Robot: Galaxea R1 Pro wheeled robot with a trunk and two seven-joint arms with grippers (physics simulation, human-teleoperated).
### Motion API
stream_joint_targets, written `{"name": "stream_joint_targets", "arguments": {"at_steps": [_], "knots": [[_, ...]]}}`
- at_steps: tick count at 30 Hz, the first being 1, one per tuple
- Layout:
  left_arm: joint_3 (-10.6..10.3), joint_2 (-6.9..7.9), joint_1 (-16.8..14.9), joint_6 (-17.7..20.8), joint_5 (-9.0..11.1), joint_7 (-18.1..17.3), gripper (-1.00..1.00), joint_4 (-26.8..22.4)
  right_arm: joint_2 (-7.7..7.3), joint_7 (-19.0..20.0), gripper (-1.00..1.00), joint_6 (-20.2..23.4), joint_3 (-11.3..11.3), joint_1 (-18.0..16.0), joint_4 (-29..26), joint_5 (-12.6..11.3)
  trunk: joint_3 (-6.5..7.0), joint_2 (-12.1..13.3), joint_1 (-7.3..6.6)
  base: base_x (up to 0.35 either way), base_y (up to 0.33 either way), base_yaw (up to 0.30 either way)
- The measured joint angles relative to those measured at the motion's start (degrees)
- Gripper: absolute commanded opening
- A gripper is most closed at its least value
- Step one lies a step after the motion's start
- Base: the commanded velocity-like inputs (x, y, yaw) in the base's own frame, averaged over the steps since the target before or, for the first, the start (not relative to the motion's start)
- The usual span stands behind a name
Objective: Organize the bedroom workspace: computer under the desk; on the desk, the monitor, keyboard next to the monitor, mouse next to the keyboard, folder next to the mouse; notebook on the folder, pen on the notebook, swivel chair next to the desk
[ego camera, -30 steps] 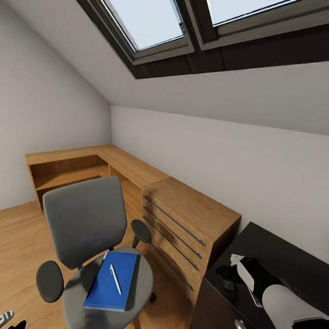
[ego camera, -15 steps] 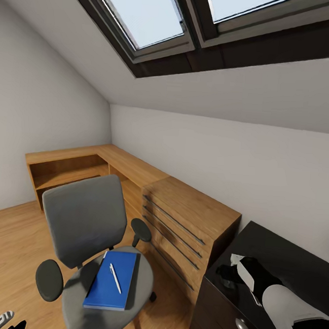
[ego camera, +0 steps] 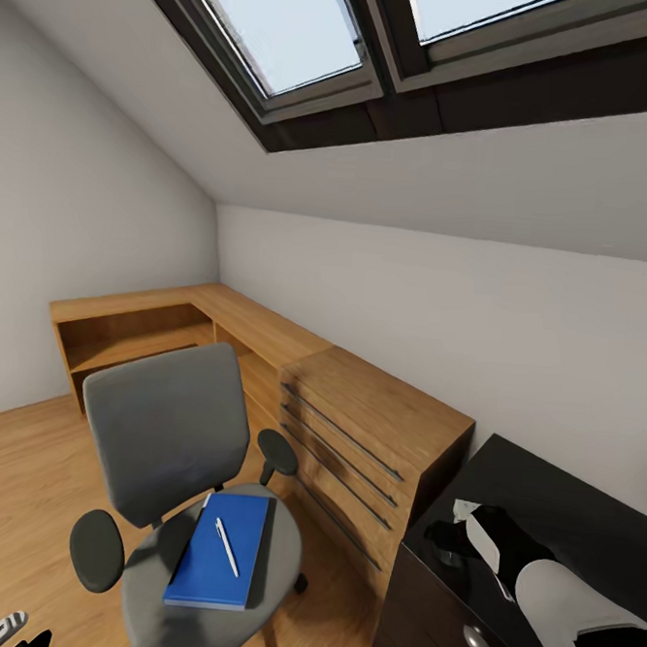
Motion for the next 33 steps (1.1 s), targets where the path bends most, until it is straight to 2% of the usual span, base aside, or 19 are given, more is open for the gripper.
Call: {"name": "stream_joint_targets", "arguments": {"at_steps": [6,9,20,22,33], "knots": [[0.0,0.0,0.0,0.01,0.0,0.0,1.0,0.0,0.0,-0.03,1.0,0.0,0.0,0.0,0.02,0.04,0.0,0.0,0.0,0.0,0.0,0.0],[0.0,0.0,0.0,-0.03,0.0,0.0,1.0,0.0,0.0,-0.03,1.0,0.0,0.0,0.0,0.01,0.05,-0.53,-1.19,0.65,0.0,0.0,0.0],[0.0,0.0,0.0,0.0,0.0,-0.01,1.0,0.0,0.0,-0.03,1.0,0.0,0.02,0.0,-0.04,0.04,-0.54,-1.2,0.66,0.0,0.0,0.0],[0.0,0.0,0.0,-0.01,0.0,-0.03,1.0,0.0,0.0,-0.03,1.0,0.0,0.06,0.0,-0.04,0.08,-0.89,-1.99,1.09,0.0,0.0,0.0],[0.0,0.0,0.0,0.01,0.0,-0.01,1.0,0.0,0.0,-0.03,1.0,0.0,0.08,0.0,-0.05,0.13,-1.07,-2.39,1.31,0.0,0.0,0.0]]}}
